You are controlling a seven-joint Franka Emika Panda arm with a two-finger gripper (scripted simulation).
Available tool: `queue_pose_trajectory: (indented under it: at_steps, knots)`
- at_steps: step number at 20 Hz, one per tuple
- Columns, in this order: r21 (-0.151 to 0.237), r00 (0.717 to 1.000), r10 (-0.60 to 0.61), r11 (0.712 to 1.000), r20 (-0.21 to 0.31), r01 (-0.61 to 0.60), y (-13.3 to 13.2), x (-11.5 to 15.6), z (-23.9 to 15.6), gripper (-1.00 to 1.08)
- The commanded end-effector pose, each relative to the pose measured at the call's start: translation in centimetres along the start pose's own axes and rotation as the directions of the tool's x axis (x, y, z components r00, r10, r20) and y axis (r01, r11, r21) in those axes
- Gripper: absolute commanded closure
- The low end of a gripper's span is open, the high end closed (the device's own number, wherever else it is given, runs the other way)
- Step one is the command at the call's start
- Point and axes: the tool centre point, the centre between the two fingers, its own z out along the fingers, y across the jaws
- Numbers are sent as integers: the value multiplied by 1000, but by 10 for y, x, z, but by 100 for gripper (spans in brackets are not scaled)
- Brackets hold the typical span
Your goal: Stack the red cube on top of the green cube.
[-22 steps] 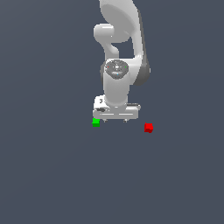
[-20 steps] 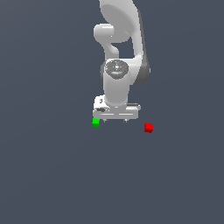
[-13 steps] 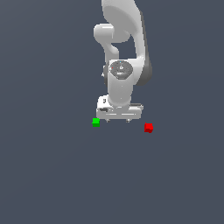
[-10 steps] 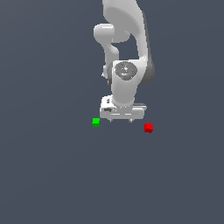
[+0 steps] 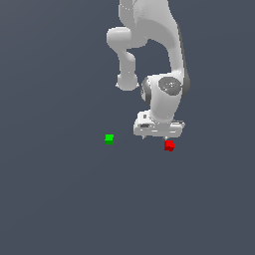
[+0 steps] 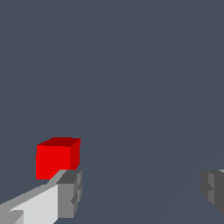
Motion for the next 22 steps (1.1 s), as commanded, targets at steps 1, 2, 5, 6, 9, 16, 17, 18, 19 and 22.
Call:
queue_pose_trajectory:
  at_steps: [1, 2, 5, 6, 9, 16, 17, 18, 19, 22]
  knots:
    - [0, 1000, 11, 1000, -5, -11, -24, -6, 9, -92]
    - [-1, 1000, 15, 1000, -7, -15, -32, -7, 12, -92]
    - [-1, 1000, 25, 1000, -12, -25, -53, -11, 21, -92]
    - [-2, 1000, 28, 1000, -13, -28, -59, -12, 23, -92]
    - [-3, 999, 35, 999, -17, -36, -74, -14, 29, -92]
    - [-4, 999, 43, 999, -20, -43, -91, -15, 35, -92]
    - [-4, 999, 43, 999, -20, -43, -91, -15, 35, -92]
    - [-4, 999, 43, 999, -20, -43, -90, -14, 35, -92]
    - [-4, 999, 43, 999, -20, -43, -90, -14, 35, -92]
    - [-4, 999, 41, 999, -19, -41, -90, -15, 36, -92]
